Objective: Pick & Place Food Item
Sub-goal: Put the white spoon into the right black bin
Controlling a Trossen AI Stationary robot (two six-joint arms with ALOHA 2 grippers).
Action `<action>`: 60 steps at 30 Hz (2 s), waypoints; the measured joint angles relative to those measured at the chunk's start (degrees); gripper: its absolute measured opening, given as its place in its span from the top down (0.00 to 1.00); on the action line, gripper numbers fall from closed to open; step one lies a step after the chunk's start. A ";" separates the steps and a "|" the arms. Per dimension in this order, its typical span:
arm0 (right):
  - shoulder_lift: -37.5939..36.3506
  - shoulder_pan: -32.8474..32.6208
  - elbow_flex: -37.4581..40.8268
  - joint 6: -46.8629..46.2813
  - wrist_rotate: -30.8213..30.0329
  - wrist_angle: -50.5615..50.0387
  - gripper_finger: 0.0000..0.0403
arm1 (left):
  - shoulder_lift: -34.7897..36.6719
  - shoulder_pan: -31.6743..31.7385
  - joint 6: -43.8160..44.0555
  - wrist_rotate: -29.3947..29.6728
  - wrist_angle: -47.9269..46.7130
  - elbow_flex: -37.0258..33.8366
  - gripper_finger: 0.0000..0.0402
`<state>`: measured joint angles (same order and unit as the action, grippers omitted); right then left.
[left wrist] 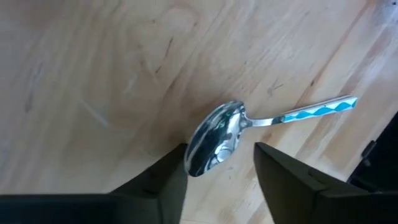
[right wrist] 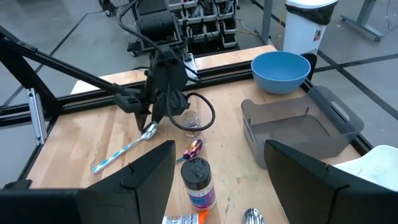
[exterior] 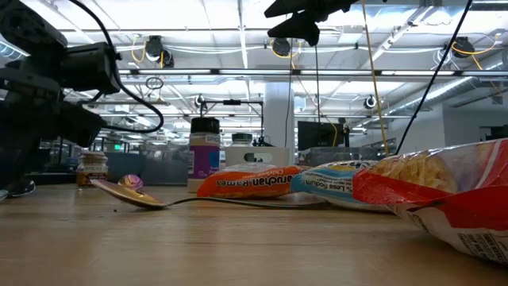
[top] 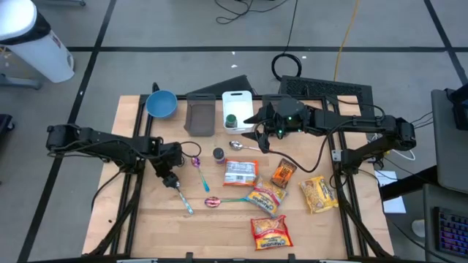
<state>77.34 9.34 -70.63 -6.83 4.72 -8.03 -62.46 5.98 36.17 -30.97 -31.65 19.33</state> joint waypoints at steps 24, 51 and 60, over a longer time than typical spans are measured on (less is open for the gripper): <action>0.00 -0.02 0.00 0.00 0.01 0.00 0.40 | 0.02 0.04 3.09 -4.34 7.44 0.05 0.97; 0.00 -0.07 0.02 -3.48 0.01 0.09 0.40 | -0.02 1.10 -14.49 16.44 -25.95 38.47 0.97; 0.02 -0.09 0.02 -10.77 0.01 0.09 0.40 | 0.00 3.42 -23.32 26.39 -31.78 58.11 0.97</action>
<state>77.36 9.26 -70.61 -17.60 4.73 -7.94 -62.46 9.40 12.85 -4.58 -63.43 77.44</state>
